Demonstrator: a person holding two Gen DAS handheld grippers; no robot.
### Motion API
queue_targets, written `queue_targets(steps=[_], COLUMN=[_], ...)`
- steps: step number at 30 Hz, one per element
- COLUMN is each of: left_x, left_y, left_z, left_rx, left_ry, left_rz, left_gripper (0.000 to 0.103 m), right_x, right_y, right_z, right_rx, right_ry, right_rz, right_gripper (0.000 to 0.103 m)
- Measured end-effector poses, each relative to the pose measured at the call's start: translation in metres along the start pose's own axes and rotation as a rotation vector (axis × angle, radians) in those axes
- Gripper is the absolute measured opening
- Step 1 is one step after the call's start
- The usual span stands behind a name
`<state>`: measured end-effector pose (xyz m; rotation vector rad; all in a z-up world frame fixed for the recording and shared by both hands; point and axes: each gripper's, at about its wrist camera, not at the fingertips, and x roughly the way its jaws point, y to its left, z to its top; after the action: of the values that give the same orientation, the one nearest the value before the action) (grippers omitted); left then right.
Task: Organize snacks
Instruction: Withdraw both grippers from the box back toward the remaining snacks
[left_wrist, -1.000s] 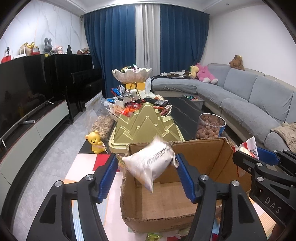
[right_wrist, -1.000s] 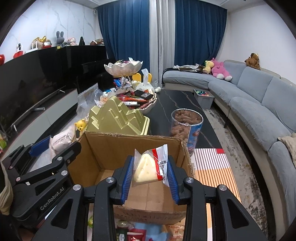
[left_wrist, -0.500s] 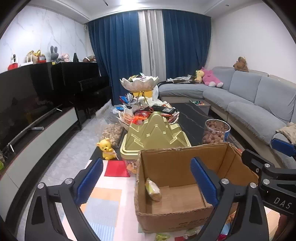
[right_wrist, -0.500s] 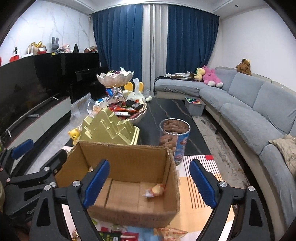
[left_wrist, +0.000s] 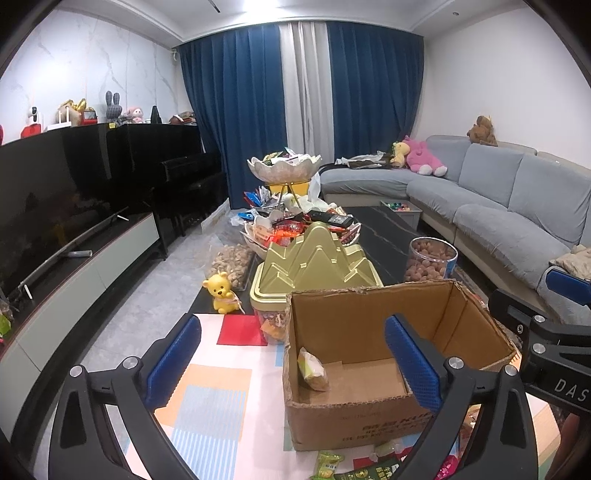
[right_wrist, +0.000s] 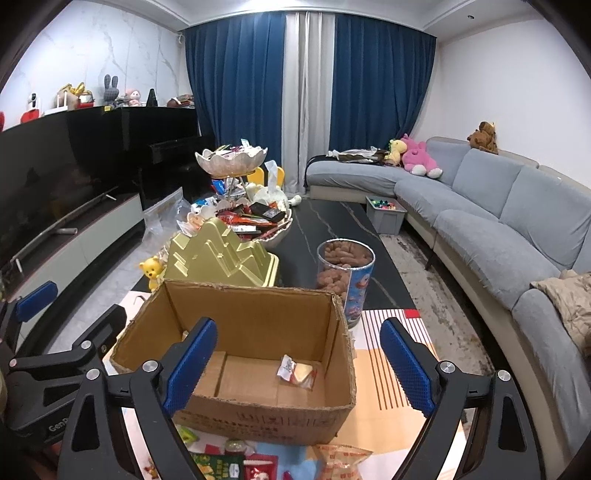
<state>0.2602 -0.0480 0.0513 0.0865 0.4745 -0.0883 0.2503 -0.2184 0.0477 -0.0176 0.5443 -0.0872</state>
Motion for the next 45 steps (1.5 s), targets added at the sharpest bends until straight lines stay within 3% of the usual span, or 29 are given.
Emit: queue_targets(steps=[21, 45], left_x=[-0.028, -0.045], left_y=[-0.001, 0.005], left_z=[-0.014, -0.061], left_rx=[0.021, 0.05], left_ry=[0.003, 0.059], left_rz=[-0.013, -0.015], left_gripper=[0.102, 0.102], right_x=[-0.03, -0.037], right_y=[-0.003, 0.0], right_z=[-0.022, -0.067], right_rx=[0.003, -0.014], right_ry=[0.007, 0.07], right_rz=[0.01, 0.023], right_gripper=[0.091, 0.091])
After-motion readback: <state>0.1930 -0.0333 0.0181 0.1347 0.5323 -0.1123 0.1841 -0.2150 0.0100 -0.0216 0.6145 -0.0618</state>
